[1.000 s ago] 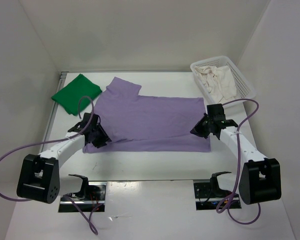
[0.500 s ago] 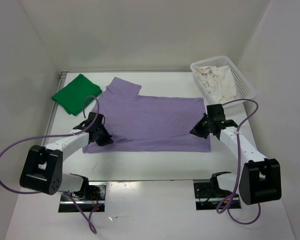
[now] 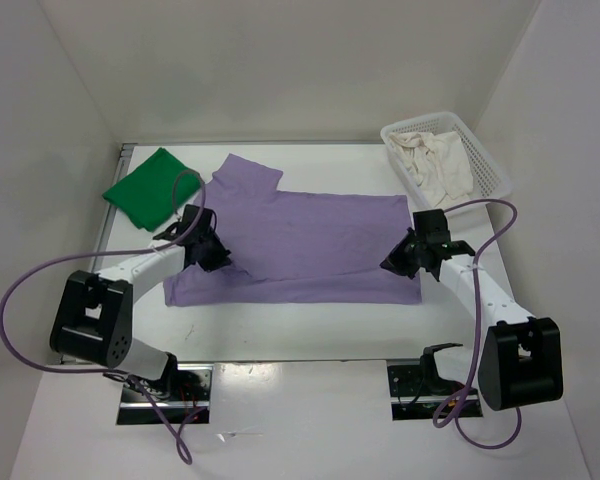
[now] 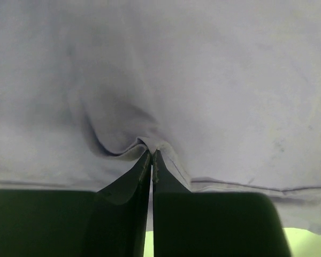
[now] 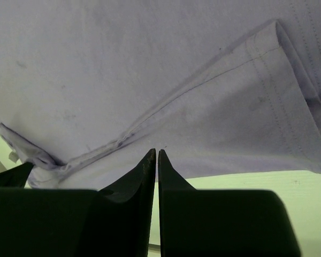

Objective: Fold and stack the t-shirts
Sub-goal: Fold the flattened tshirt in 1/3 of the way

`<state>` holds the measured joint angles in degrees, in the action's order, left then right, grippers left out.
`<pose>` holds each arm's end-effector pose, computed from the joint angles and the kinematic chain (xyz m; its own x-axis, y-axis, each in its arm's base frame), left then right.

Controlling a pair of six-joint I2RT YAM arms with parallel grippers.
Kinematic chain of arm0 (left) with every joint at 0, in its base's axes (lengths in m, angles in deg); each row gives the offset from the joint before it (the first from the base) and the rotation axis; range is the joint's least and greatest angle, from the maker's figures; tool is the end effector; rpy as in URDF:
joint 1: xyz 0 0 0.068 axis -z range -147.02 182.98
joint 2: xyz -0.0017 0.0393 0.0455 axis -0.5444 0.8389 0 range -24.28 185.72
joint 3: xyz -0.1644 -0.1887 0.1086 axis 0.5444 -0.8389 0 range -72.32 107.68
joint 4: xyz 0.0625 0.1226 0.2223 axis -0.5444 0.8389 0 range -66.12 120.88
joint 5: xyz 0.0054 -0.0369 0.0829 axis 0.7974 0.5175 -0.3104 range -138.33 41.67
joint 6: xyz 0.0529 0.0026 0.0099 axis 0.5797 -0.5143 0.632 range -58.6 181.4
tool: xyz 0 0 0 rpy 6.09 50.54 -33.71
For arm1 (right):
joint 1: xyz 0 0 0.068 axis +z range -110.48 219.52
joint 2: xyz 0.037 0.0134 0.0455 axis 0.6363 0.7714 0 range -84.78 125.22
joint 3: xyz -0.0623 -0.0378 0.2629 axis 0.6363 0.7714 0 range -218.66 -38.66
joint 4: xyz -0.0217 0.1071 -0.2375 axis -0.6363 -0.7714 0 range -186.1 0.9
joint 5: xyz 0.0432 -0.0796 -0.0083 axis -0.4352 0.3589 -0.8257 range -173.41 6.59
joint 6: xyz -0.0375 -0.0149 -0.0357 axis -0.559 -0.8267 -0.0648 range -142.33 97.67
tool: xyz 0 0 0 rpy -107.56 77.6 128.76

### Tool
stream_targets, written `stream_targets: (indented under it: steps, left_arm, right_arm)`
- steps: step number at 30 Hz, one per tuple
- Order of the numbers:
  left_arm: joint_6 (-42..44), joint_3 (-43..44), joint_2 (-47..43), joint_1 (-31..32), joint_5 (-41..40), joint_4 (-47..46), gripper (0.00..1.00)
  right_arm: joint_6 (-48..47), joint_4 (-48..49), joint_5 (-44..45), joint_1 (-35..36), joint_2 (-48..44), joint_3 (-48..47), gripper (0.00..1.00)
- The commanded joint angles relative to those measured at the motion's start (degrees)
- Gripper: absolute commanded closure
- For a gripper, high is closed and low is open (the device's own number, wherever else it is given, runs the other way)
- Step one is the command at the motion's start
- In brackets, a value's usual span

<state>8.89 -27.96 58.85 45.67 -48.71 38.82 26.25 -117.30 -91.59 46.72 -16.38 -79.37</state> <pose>0.2751 -0.0617 0.1807 -0.6499 -0.6670 -0.3644 -0.4926 0.7348 -0.4664 0.2265 0.0337 0.2079 -0.6960 0.6601 -0.2827 0.4814 0.7210 0.4984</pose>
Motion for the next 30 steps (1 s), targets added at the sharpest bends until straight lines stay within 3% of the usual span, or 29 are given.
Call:
stream_targets:
  steps: [1, 9, 16, 19, 26, 30]
  left_arm:
    - [0.9, 5.1, 1.8, 2.1, -1.5, -2.6, 0.93]
    - [4.0, 13.7, 8.4, 5.2, -3.7, -2.1, 0.89]
    - [5.1, 18.5, 12.0, 5.2, -4.3, -3.6, 0.70]
    - [5.6, 19.9, 12.6, 5.2, -4.3, -5.1, 0.59]
    - [5.6, 20.5, 14.6, 6.6, 3.0, -9.7, 0.64]
    - [6.2, 20.5, 13.6, 7.4, 4.3, -9.0, 0.47]
  right_arm:
    - [0.7, 2.5, 2.5, 0.5, 0.8, 0.5, 0.91]
    - [2.4, 4.8, 6.1, 0.5, 5.3, 0.5, 0.96]
    - [4.8, 5.4, 13.4, 0.5, 8.2, -1.5, 0.96]
    - [6.0, 5.4, 15.7, -0.5, 9.0, -2.2, 0.91]
    - [6.0, 4.2, 17.5, -4.1, 8.9, -2.8, 0.81]
    - [6.0, 3.7, 20.2, -4.9, 8.9, -2.8, 0.72]
